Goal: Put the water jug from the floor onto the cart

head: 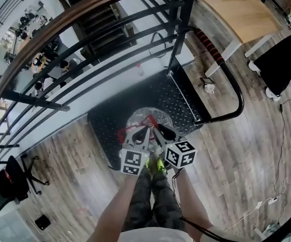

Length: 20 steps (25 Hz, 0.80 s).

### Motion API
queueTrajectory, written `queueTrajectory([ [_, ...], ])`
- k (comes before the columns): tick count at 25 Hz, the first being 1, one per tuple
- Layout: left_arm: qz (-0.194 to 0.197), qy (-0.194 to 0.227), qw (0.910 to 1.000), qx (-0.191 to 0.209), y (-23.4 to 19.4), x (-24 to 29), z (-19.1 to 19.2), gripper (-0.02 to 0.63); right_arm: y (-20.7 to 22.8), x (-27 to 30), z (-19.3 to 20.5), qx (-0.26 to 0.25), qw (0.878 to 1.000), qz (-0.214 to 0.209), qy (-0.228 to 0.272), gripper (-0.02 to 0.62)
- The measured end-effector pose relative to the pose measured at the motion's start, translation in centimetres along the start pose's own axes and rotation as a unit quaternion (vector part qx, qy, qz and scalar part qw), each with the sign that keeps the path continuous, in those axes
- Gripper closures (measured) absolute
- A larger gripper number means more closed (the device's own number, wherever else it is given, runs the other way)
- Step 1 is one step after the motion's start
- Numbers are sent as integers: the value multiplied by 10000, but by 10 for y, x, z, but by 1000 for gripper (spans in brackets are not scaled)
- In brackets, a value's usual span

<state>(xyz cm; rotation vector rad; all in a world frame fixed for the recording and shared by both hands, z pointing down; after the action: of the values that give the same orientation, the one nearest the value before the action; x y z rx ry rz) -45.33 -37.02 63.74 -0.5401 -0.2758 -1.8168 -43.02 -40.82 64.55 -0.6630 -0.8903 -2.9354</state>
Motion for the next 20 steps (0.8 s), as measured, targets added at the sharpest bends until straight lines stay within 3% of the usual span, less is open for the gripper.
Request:
queueTrajectory([
  [8, 206, 111, 9997, -5, -7, 24, 6, 595, 17, 26, 20, 71, 9999, 40, -64, 515],
  [13, 398, 172, 9990, 43, -9, 43, 7, 595, 34, 32, 19, 305, 9993, 76, 182, 515],
  [20, 482, 292, 9984, 94, 2, 44, 7, 595, 73, 10, 16, 323, 9966, 680, 339, 515],
])
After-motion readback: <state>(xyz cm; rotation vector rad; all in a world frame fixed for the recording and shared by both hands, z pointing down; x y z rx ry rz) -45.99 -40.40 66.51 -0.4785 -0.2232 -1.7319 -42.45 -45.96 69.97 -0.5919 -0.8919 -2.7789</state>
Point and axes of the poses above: the fingertips, and each gripper's own axes: x forward along the fingers, y to its right, z out of its underside, the point moved 1 cm from there along -x, backward along the fingers, and after that the axes turned 4 degrees about -x, right-handed, at the moved point
